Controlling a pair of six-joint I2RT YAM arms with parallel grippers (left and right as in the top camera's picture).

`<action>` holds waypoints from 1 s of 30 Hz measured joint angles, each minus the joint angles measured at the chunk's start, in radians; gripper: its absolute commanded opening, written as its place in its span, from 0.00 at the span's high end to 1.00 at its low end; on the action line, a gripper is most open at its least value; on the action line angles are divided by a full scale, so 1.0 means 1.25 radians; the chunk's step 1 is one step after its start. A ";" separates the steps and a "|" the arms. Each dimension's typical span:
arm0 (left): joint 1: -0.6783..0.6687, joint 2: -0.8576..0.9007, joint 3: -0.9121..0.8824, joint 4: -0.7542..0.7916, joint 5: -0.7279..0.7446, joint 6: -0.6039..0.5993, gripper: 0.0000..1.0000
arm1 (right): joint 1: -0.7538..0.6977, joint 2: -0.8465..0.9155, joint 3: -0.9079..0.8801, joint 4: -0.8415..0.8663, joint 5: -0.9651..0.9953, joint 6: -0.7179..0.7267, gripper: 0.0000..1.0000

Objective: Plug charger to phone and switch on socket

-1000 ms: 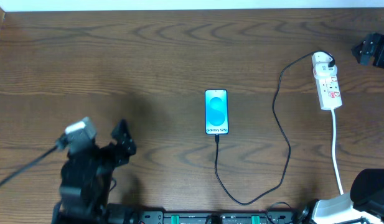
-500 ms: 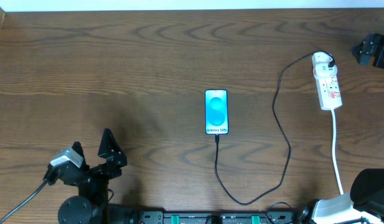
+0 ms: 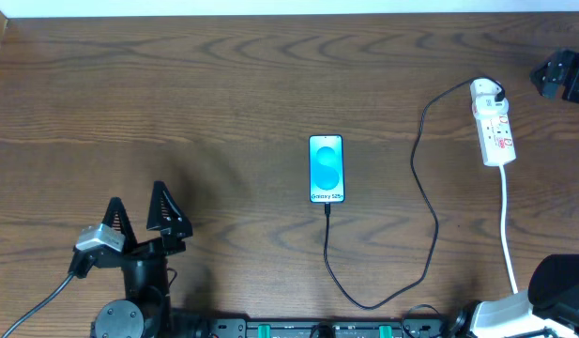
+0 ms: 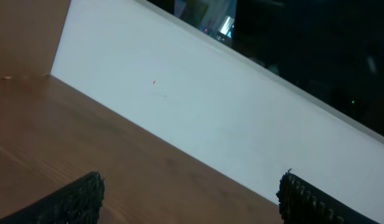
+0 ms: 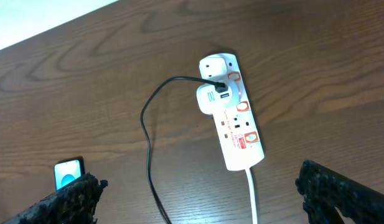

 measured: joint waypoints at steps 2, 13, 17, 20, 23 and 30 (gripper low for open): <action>0.000 0.000 -0.022 0.053 0.000 0.000 0.11 | 0.000 0.000 0.000 0.000 0.000 0.000 0.01; 0.006 0.000 -0.206 0.377 0.000 0.000 0.11 | 0.000 0.000 0.000 0.000 0.000 0.000 0.01; 0.032 0.000 -0.303 0.488 -0.001 -0.001 0.11 | 0.000 0.000 0.000 0.000 0.000 0.000 0.01; 0.053 -0.001 -0.306 0.480 0.000 -0.001 0.11 | 0.000 0.000 0.000 0.000 0.000 0.000 0.01; 0.071 -0.001 -0.306 0.442 0.003 0.000 0.11 | 0.000 0.000 0.000 0.000 0.000 0.000 0.01; 0.099 0.000 -0.305 0.224 0.026 0.017 0.11 | 0.000 0.000 0.000 0.000 0.000 0.000 0.01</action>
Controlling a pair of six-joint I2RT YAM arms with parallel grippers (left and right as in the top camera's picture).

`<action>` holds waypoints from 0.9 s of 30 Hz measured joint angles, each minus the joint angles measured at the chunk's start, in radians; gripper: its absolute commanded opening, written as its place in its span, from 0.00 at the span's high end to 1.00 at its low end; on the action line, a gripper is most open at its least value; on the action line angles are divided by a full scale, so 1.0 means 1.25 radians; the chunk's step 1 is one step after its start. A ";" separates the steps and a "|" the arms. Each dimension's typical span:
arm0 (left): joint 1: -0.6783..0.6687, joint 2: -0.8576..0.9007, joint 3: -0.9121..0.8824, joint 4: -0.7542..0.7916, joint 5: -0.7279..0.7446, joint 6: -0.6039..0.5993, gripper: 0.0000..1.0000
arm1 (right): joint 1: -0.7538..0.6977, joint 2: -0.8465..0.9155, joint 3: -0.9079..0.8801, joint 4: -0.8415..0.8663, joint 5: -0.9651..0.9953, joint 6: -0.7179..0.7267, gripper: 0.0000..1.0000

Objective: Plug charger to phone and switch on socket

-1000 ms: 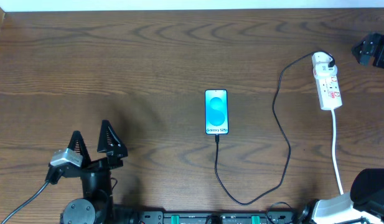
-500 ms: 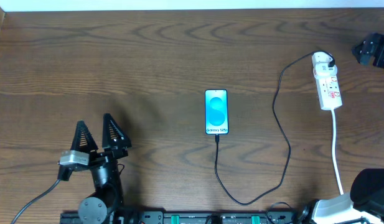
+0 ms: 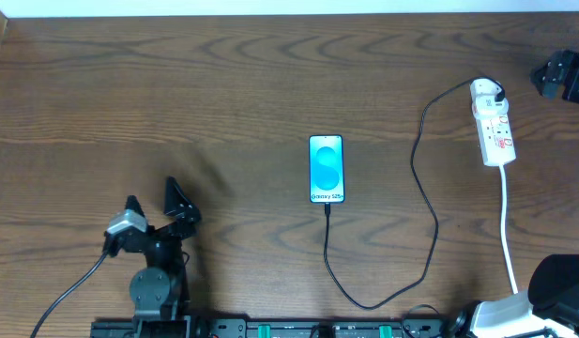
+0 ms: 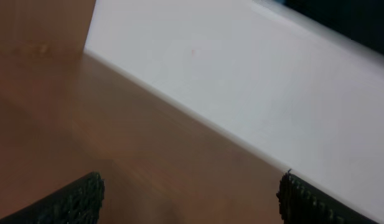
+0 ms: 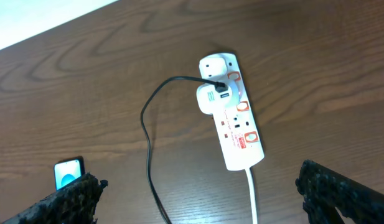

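The phone lies face up mid-table, screen lit blue, also visible as the phone. A black charger cable is plugged into its bottom end and loops right to the white charger seated in the white socket strip, seen too as the socket strip. I cannot tell how its orange switches stand. My left gripper is open at the front left, far from the phone; my left gripper faces the back wall. My right gripper hangs open high above the strip, holding nothing.
The strip's white lead runs toward the front right, beside my right arm's body. A black object sits at the right edge near the strip. A white wall bounds the table's far side.
My left gripper has shifted a little right and farther from the front edge, and its camera now tilts lower, showing more table. The phone, cable, strip and right gripper are unchanged.
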 measured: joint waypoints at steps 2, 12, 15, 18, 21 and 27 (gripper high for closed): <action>0.000 0.001 0.000 -0.056 0.004 0.020 0.11 | 0.000 0.000 0.000 0.000 0.000 0.000 0.01; 0.000 0.000 0.015 -0.101 0.106 0.253 0.11 | 0.000 0.000 0.000 0.000 0.000 0.002 0.01; 0.000 0.000 0.015 -0.103 0.122 0.274 0.11 | 0.000 0.000 0.000 0.000 0.000 0.002 0.01; 0.000 0.000 0.015 -0.103 0.125 0.286 0.11 | 0.000 0.000 0.000 0.000 0.000 0.002 0.01; 0.000 0.000 0.015 -0.103 0.125 0.290 0.11 | 0.000 0.000 0.000 0.000 0.000 0.002 0.01; 0.000 0.000 0.015 -0.103 0.125 0.291 0.11 | 0.000 0.000 0.000 0.000 0.000 0.002 0.01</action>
